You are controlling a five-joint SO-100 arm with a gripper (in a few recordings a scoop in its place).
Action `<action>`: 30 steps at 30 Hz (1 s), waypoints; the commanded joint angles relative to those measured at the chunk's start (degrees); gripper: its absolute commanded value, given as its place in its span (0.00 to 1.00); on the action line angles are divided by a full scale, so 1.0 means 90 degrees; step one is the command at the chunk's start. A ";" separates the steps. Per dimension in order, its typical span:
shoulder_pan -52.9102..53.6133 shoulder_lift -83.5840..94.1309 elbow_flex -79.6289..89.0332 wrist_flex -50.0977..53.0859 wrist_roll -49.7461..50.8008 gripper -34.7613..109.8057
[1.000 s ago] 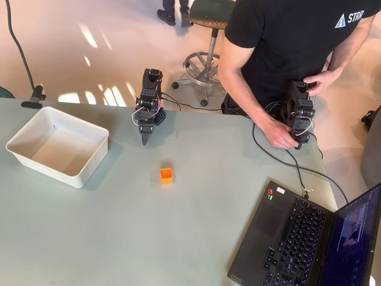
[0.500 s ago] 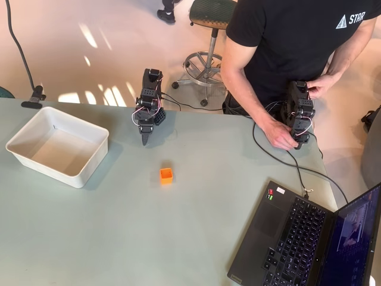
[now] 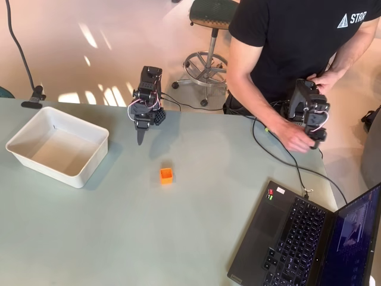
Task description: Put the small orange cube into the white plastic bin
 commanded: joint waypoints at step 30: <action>-0.2520 -0.5361 -0.4268 0.1133 0.0039 0.55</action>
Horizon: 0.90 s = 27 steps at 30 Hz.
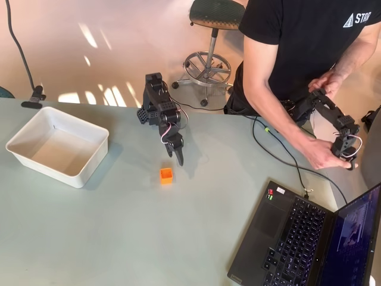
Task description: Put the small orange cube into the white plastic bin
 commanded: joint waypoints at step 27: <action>0.1260 -0.0615 -0.0762 0.0342 0.1465 0.54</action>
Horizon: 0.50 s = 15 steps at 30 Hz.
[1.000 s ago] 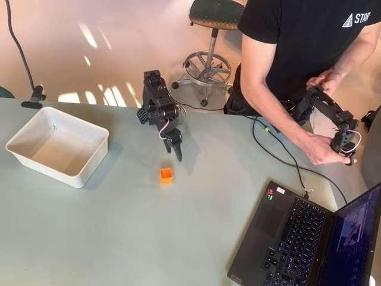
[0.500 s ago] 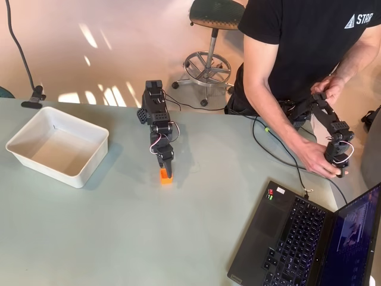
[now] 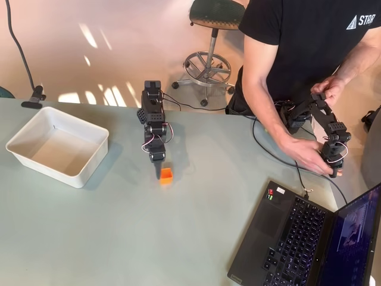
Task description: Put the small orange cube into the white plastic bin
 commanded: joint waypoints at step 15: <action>0.0049 0.0039 -0.0254 -0.0010 -0.0049 0.54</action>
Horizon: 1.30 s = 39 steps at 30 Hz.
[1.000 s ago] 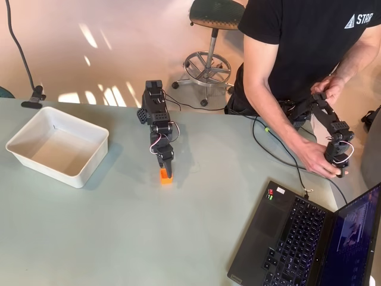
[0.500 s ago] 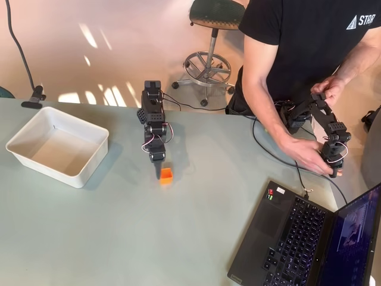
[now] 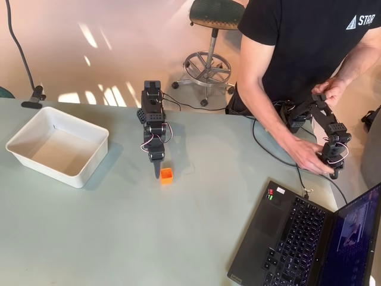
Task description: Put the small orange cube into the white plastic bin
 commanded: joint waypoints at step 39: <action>-0.0986 -0.1406 -0.0449 0.0000 -0.0332 0.66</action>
